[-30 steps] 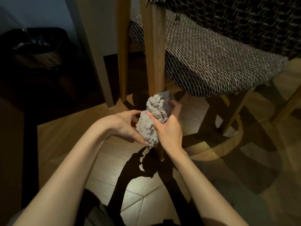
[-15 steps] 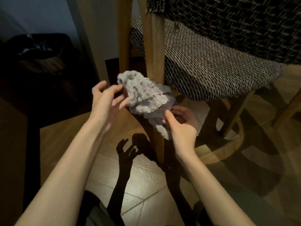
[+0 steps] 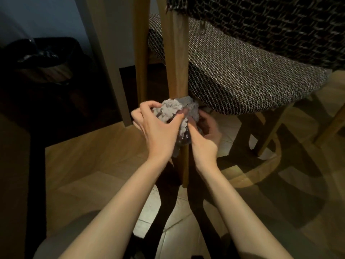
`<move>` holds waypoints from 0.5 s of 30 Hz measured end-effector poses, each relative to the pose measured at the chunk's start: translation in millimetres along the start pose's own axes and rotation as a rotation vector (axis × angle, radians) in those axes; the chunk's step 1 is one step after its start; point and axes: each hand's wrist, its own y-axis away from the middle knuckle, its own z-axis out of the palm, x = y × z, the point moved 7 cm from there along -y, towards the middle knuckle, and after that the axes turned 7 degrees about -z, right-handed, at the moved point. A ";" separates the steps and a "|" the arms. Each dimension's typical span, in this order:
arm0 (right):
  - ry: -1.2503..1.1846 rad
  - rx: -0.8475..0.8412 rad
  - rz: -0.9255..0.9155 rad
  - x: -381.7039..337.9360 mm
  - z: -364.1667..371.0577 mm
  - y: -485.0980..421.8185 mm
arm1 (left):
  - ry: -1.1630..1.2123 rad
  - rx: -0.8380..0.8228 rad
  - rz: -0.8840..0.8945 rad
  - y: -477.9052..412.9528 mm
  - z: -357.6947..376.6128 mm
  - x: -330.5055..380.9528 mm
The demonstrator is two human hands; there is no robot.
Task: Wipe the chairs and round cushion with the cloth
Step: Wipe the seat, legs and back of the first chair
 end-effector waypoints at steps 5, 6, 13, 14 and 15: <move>0.004 -0.150 0.039 18.7 3.1 10.3 | 0.151 -0.309 -0.246 -3.2 22.0 -35.0; 0.022 -0.172 0.044 23.1 1.9 12.6 | 0.150 -0.345 -0.219 -3.3 23.0 -36.5; 0.309 -0.354 0.242 81.9 -9.0 39.1 | 0.056 -0.656 -0.188 12.3 37.0 -61.6; 0.333 -0.372 0.254 88.3 -11.0 41.8 | 0.031 -0.689 -0.194 14.0 39.0 -65.5; 0.356 -0.381 0.258 92.7 -12.8 43.8 | 0.009 -0.722 -0.205 15.6 40.3 -69.7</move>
